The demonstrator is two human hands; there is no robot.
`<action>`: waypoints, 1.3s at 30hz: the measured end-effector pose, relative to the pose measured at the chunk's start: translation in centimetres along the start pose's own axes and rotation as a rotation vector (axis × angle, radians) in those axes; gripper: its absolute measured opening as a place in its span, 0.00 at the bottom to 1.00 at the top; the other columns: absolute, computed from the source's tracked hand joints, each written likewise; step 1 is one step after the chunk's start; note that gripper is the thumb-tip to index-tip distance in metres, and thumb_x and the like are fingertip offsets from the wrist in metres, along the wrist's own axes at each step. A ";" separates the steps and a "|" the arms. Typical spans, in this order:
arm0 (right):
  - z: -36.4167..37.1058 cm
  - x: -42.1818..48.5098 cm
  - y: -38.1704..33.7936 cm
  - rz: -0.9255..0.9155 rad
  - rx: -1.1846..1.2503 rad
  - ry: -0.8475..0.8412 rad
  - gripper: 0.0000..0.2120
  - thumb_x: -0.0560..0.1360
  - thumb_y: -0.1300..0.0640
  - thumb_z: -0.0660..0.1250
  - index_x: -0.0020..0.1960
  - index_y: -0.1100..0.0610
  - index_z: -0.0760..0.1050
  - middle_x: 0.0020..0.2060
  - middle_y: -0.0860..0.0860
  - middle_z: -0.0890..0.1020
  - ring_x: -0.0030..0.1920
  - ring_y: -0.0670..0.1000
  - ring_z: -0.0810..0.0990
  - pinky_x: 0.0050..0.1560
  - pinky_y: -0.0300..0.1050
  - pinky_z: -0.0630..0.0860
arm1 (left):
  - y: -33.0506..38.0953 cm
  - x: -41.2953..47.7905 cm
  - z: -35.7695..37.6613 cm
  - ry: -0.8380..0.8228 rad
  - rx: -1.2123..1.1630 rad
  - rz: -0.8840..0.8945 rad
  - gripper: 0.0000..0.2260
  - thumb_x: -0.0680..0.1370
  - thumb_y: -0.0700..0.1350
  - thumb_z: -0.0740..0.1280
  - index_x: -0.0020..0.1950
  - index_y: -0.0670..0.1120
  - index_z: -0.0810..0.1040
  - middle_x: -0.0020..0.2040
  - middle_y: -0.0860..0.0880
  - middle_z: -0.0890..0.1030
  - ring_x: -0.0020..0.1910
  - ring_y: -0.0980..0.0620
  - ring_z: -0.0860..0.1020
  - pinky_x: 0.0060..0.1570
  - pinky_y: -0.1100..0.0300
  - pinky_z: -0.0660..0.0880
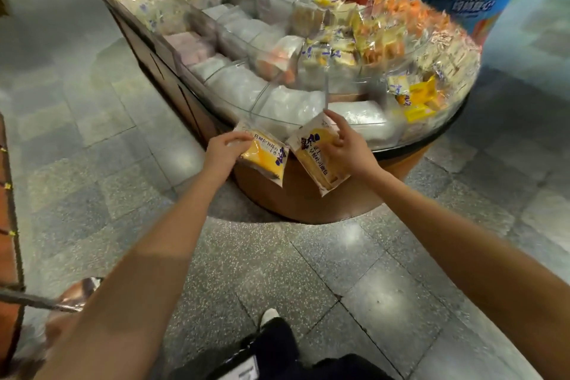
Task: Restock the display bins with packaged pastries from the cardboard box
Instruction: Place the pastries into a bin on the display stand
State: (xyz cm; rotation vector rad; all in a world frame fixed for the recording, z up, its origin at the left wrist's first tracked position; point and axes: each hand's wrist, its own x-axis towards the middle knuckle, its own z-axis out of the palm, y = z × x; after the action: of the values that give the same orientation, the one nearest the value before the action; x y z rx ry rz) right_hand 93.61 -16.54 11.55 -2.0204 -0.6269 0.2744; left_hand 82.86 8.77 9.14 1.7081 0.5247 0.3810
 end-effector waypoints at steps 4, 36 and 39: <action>-3.2 4.5 3.5 0.053 0.012 0.046 0.28 0.77 0.59 0.69 0.72 0.40 0.64 0.59 0.53 0.81 0.55 0.51 0.82 0.53 0.56 0.81 | 1.5 6.4 5.2 -0.210 0.072 0.020 0.10 0.74 0.35 0.72 0.53 0.44 0.82 0.58 0.45 0.80 0.52 0.55 0.78 0.44 0.72 0.75; -22.1 45.2 25.4 0.151 -0.486 -0.339 0.32 0.73 0.63 0.71 0.75 0.54 0.66 0.69 0.54 0.74 0.66 0.57 0.74 0.61 0.46 0.71 | 1.3 46.5 33.6 -0.469 0.383 -0.125 0.25 0.73 0.34 0.72 0.63 0.54 0.66 0.62 0.41 0.77 0.58 0.43 0.79 0.56 0.44 0.78; -23.4 46.1 27.0 0.159 -0.505 -0.454 0.31 0.72 0.64 0.73 0.73 0.56 0.69 0.67 0.55 0.76 0.64 0.56 0.76 0.54 0.38 0.67 | 0.5 48.1 35.9 -0.550 0.509 -0.152 0.16 0.75 0.40 0.71 0.61 0.42 0.72 0.59 0.38 0.78 0.58 0.39 0.78 0.59 0.41 0.75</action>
State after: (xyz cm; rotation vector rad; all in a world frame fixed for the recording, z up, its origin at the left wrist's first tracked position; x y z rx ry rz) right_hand 151.24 -20.07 3.06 -2.5217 -0.8817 0.7453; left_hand 142.13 4.82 0.92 2.1351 0.3519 -0.3634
